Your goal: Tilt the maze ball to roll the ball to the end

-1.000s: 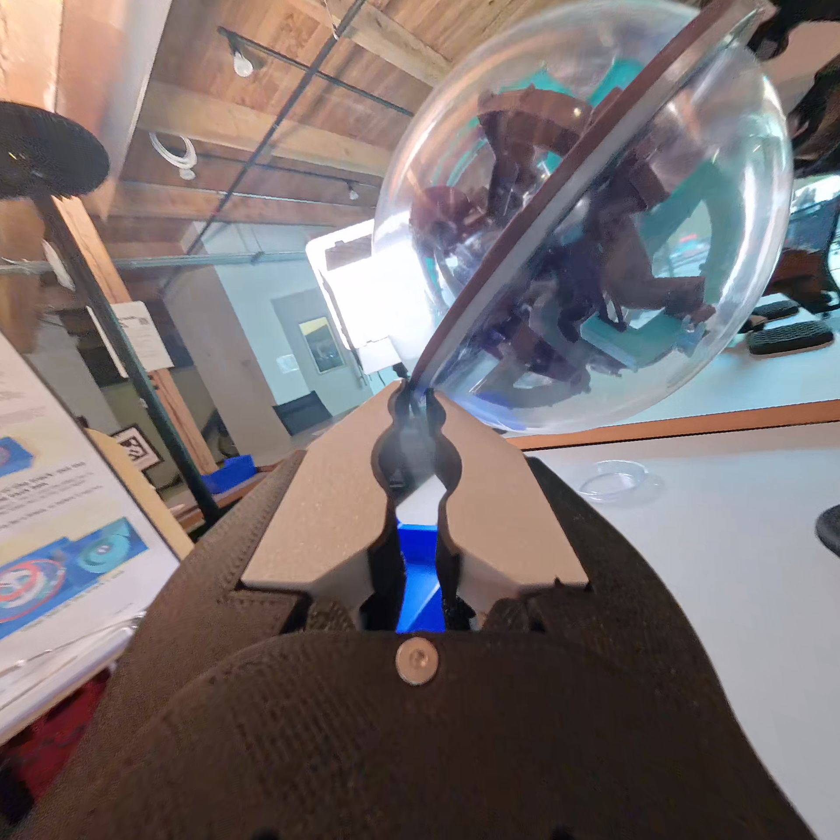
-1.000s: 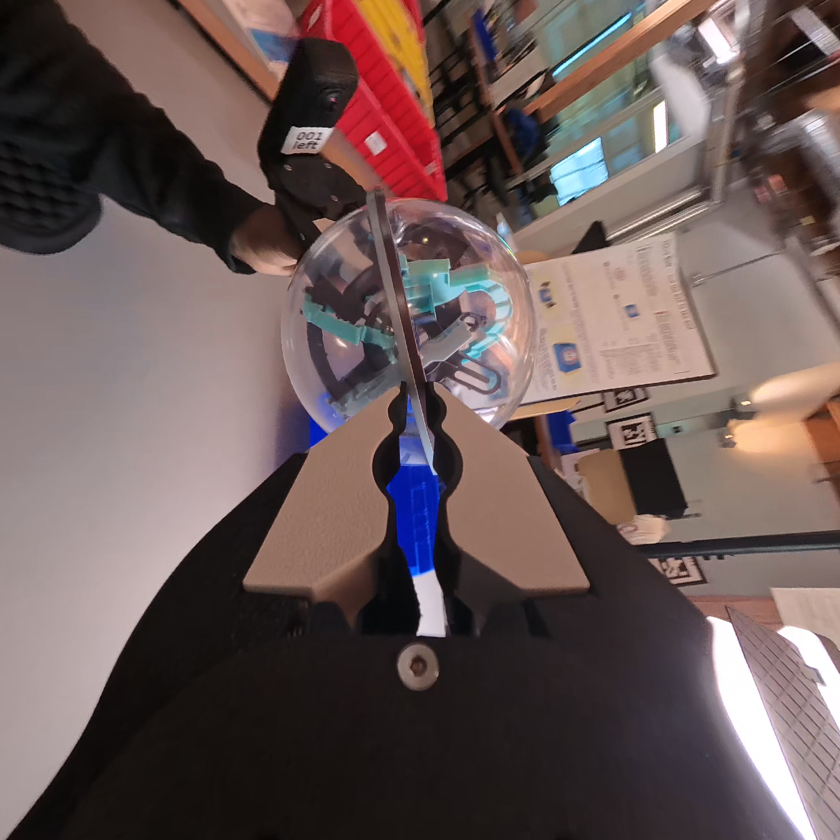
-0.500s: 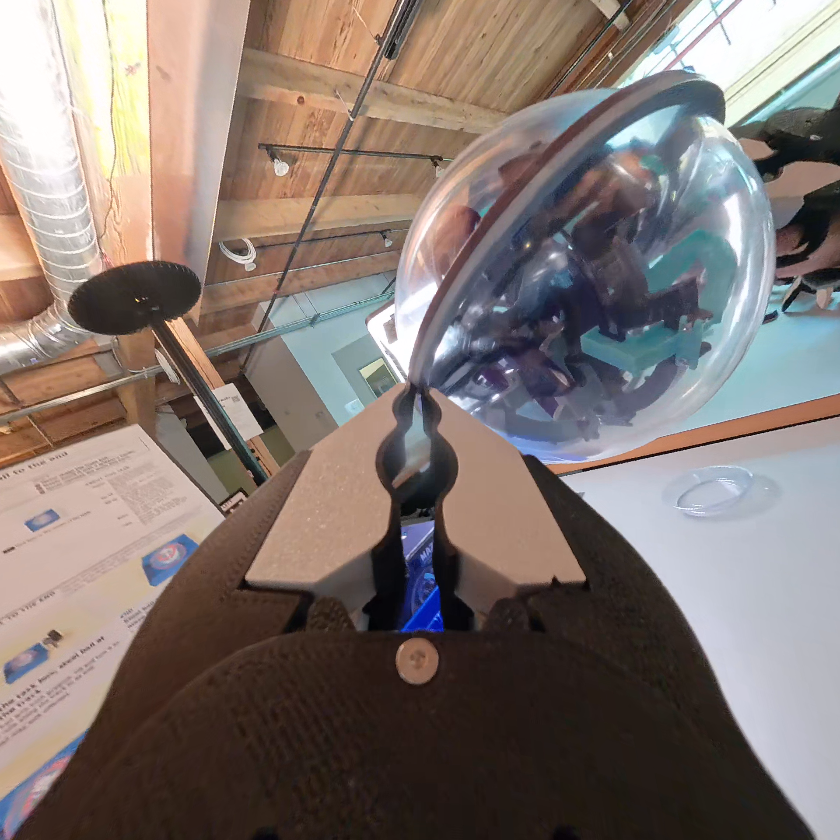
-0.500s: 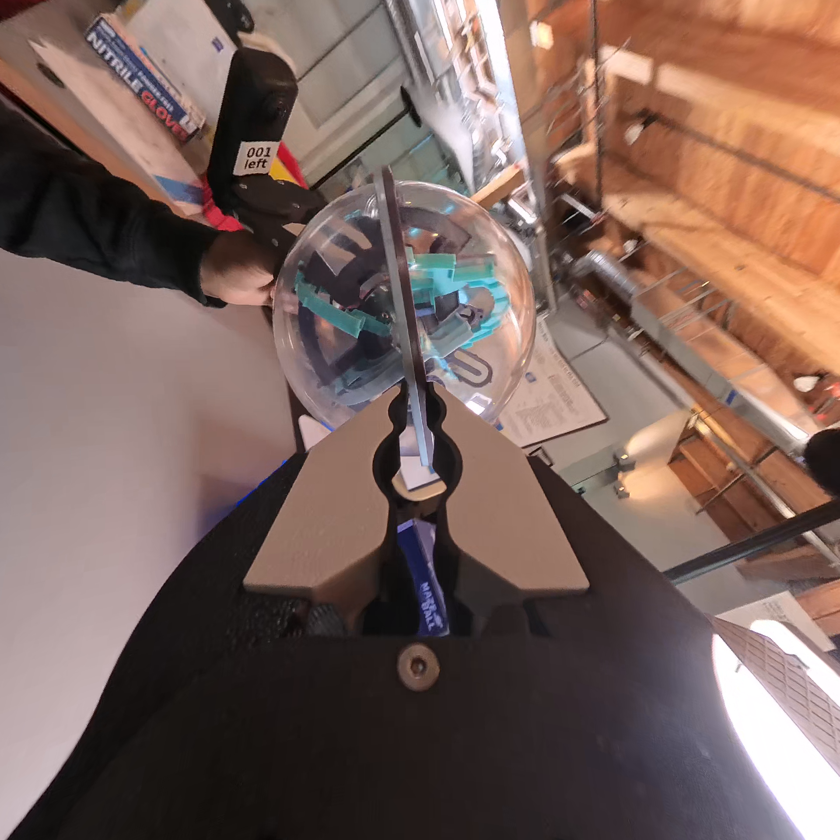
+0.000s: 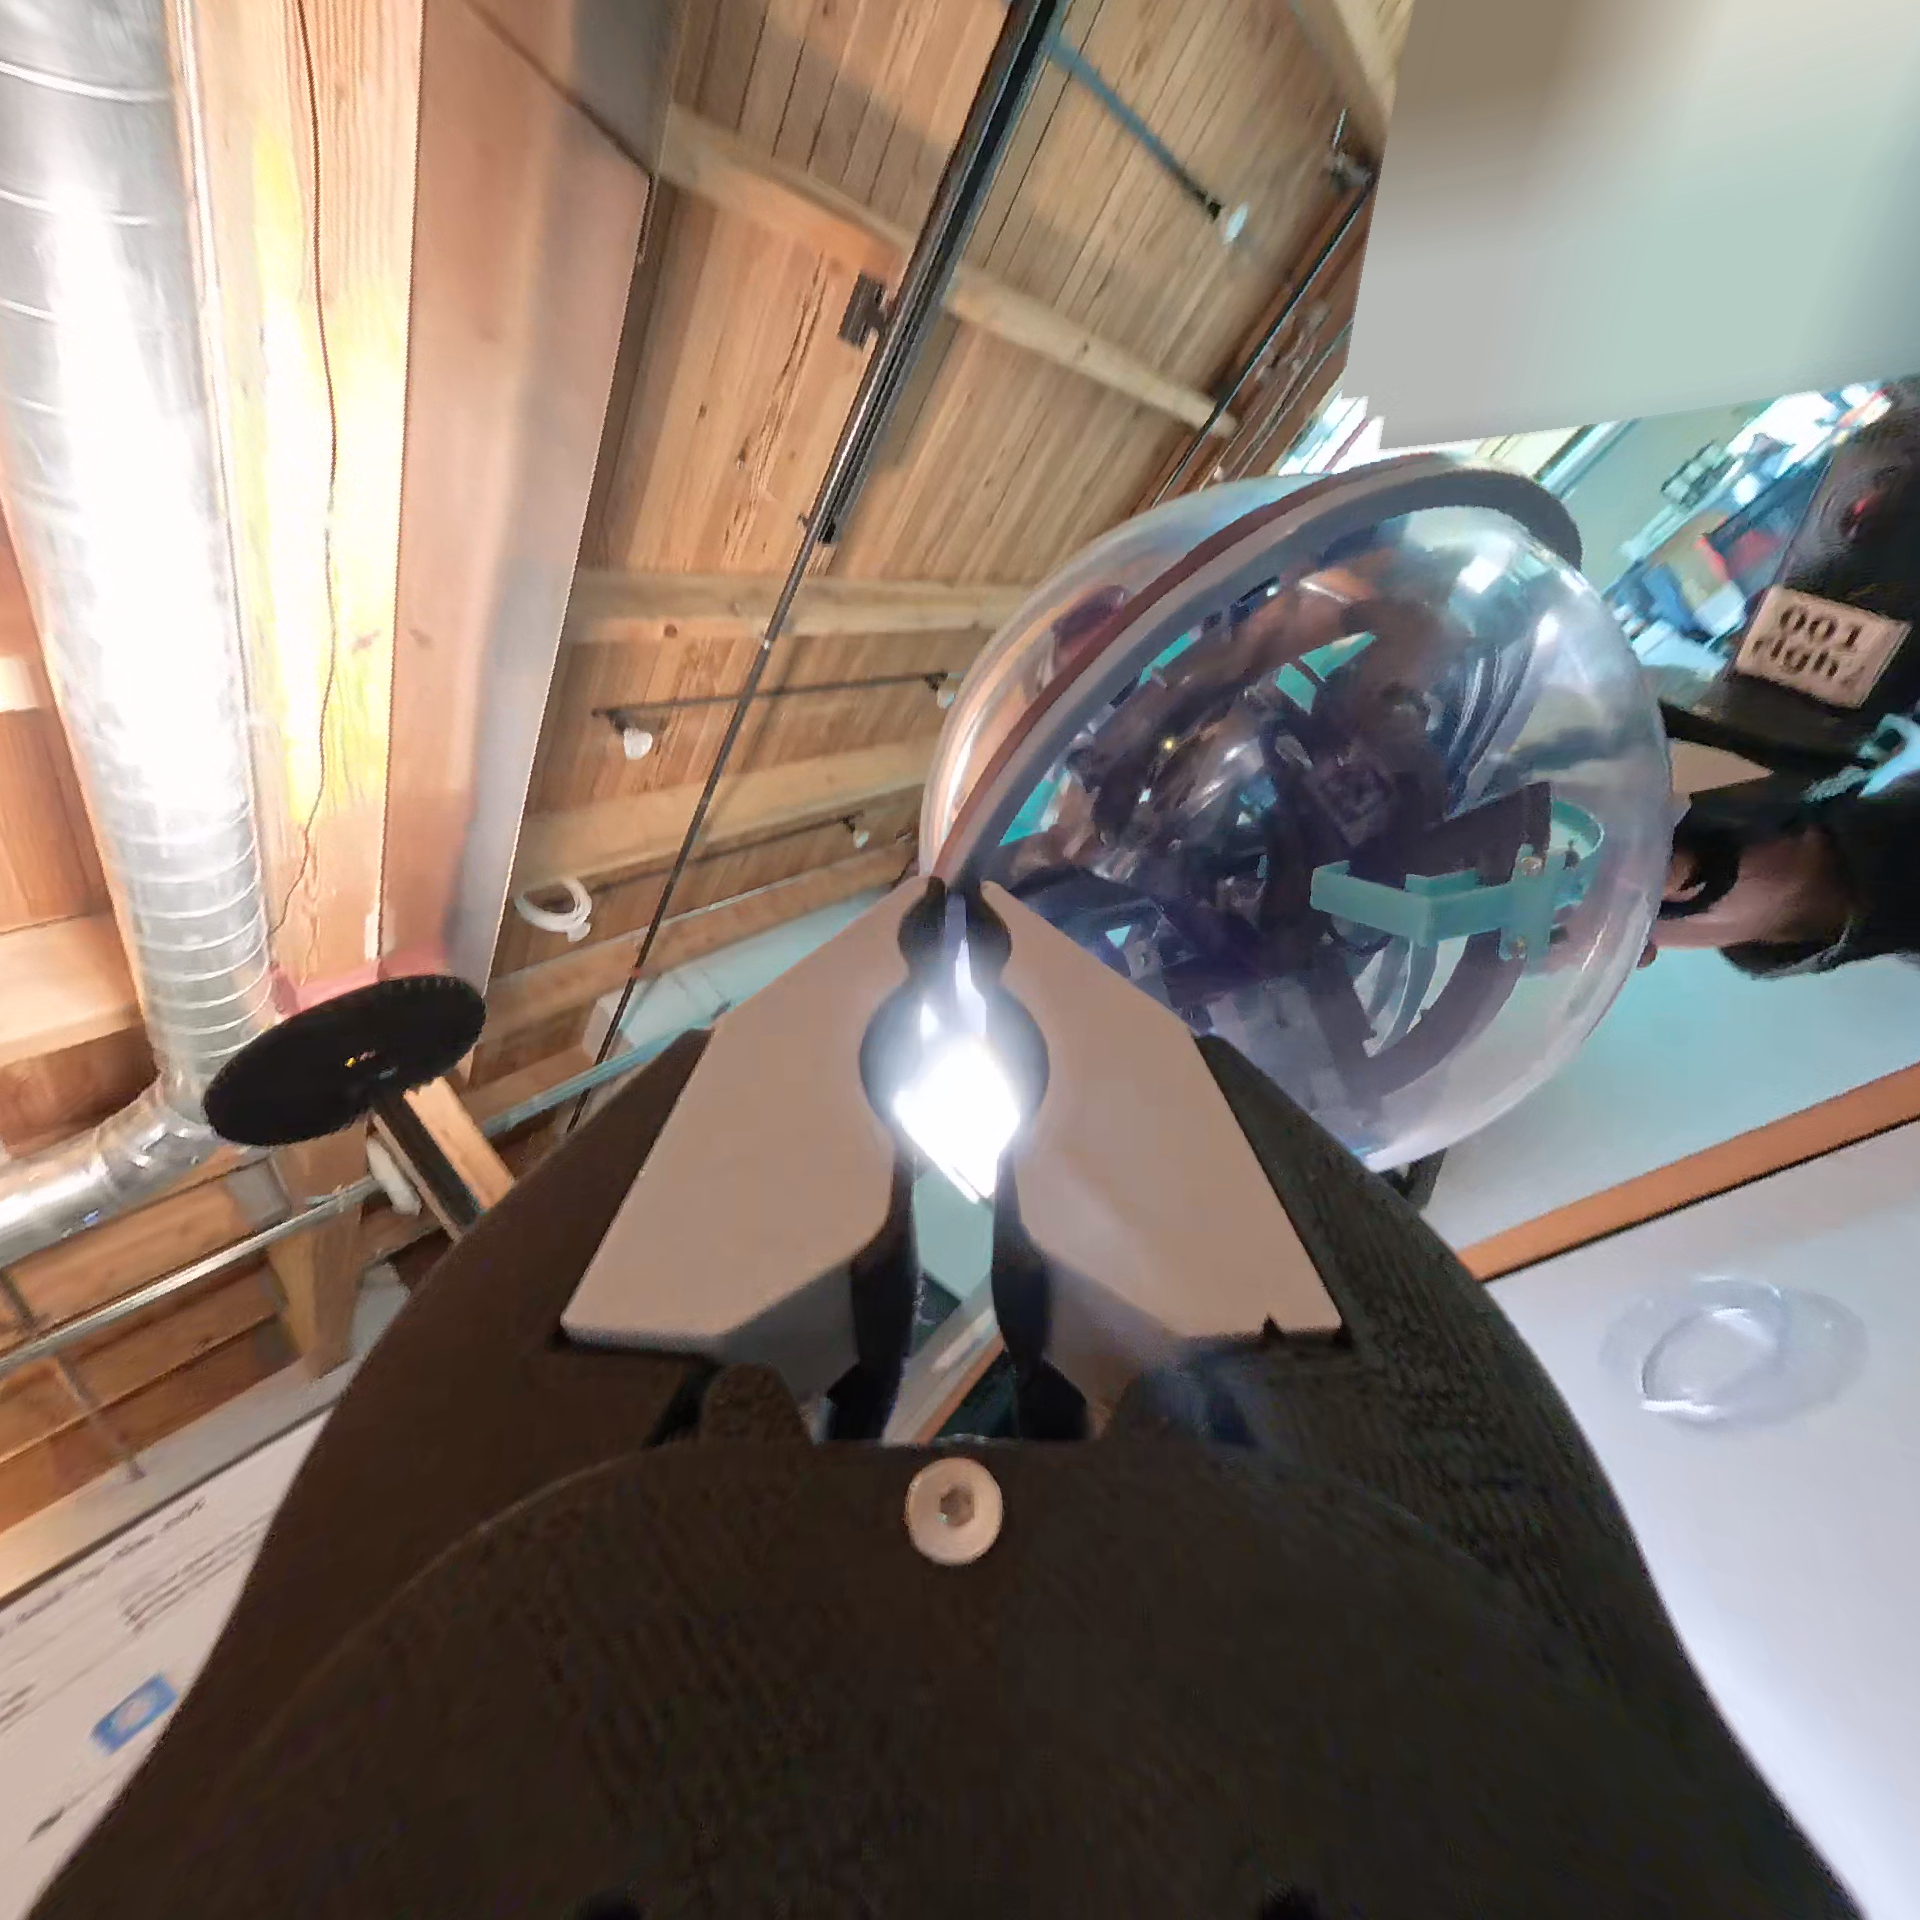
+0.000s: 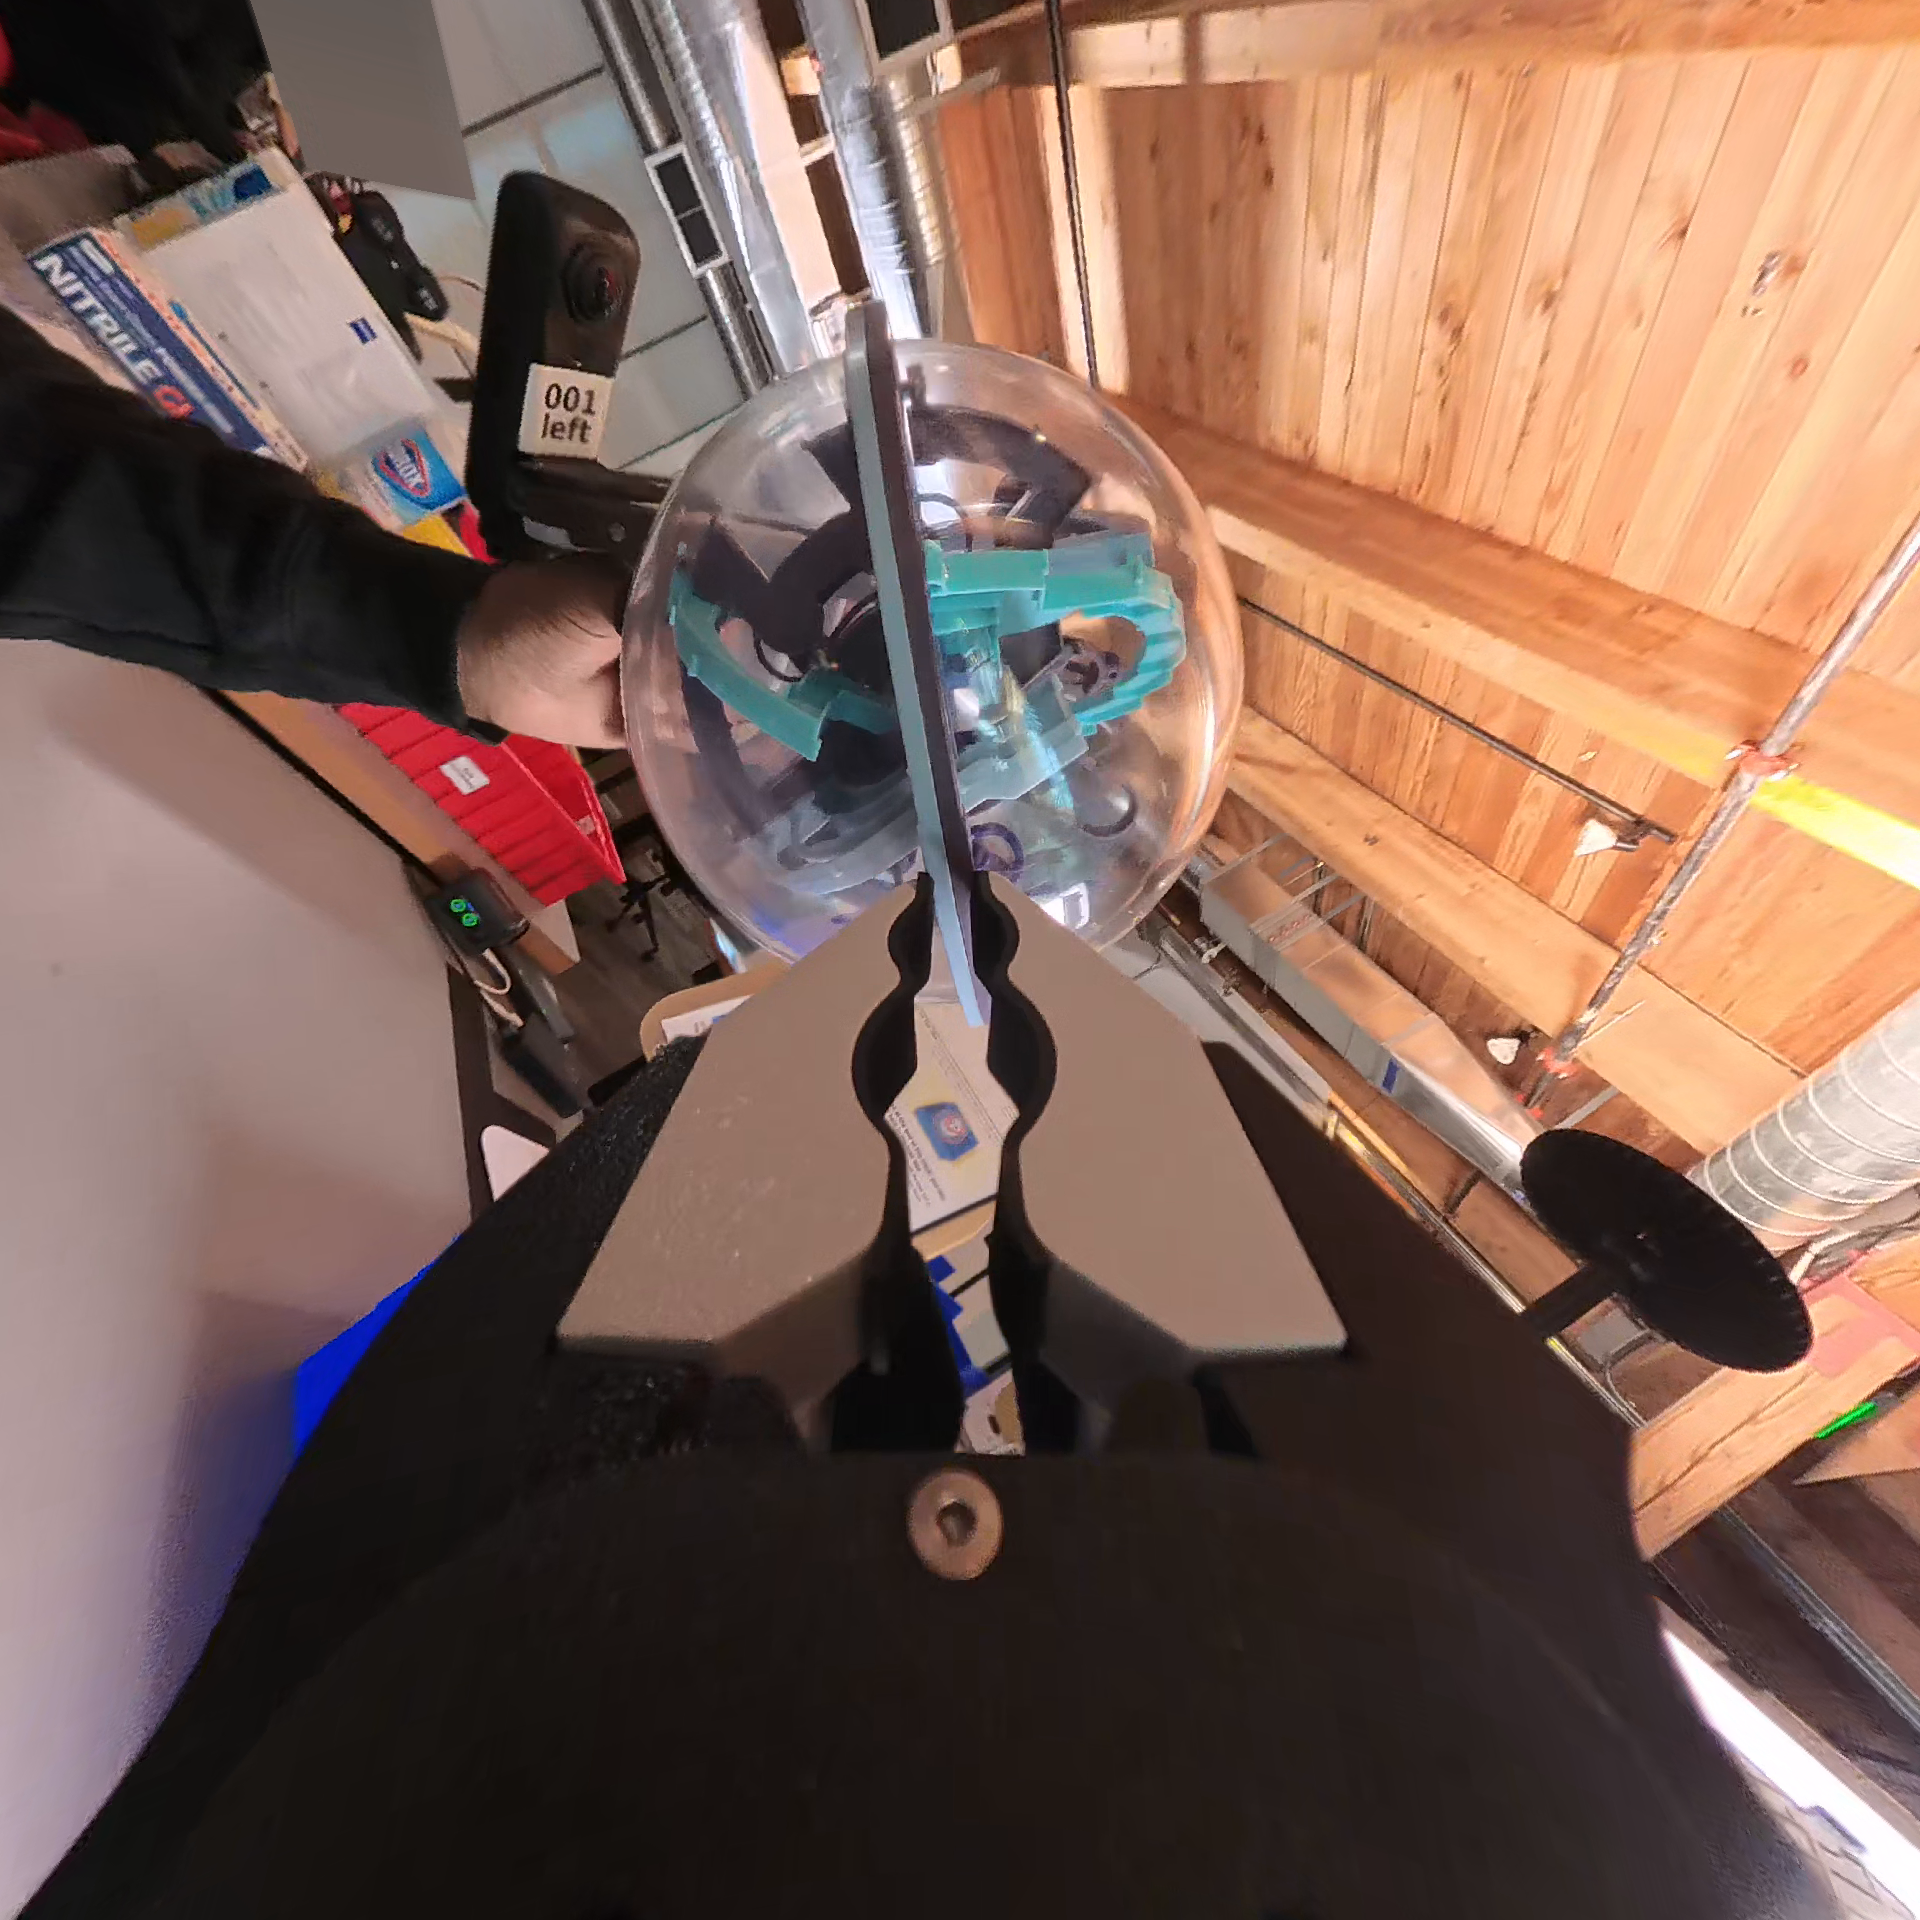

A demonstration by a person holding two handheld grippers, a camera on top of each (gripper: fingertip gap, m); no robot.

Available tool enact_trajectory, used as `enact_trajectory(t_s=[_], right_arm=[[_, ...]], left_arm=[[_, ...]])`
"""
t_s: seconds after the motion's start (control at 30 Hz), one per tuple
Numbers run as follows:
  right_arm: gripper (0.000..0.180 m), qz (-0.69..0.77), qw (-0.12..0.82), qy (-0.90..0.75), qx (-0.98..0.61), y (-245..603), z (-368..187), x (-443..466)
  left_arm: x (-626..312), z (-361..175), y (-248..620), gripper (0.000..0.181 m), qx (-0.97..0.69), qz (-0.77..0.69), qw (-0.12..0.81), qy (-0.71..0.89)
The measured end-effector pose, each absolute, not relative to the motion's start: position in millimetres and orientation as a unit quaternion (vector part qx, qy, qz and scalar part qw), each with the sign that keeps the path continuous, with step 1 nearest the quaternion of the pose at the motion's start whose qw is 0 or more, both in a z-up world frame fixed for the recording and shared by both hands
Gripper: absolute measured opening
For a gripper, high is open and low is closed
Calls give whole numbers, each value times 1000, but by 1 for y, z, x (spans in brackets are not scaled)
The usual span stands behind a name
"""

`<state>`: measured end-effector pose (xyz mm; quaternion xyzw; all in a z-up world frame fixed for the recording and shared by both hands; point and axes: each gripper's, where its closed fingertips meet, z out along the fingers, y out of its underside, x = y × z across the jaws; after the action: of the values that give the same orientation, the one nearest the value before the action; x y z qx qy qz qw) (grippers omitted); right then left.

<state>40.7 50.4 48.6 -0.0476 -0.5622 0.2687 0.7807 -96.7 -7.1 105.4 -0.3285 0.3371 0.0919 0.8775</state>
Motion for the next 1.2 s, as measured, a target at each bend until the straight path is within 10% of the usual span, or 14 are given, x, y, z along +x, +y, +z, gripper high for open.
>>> enact_trajectory(t_s=[0.67,1.2], right_arm=[[5,285,764,-570,-100,71,14,31],[0,259,753,-579,-175,109,-122,-5]], left_arm=[[-94,87,6,1,-352,82,869,337],[-119,-71,33,0,-443,33,848,290]])
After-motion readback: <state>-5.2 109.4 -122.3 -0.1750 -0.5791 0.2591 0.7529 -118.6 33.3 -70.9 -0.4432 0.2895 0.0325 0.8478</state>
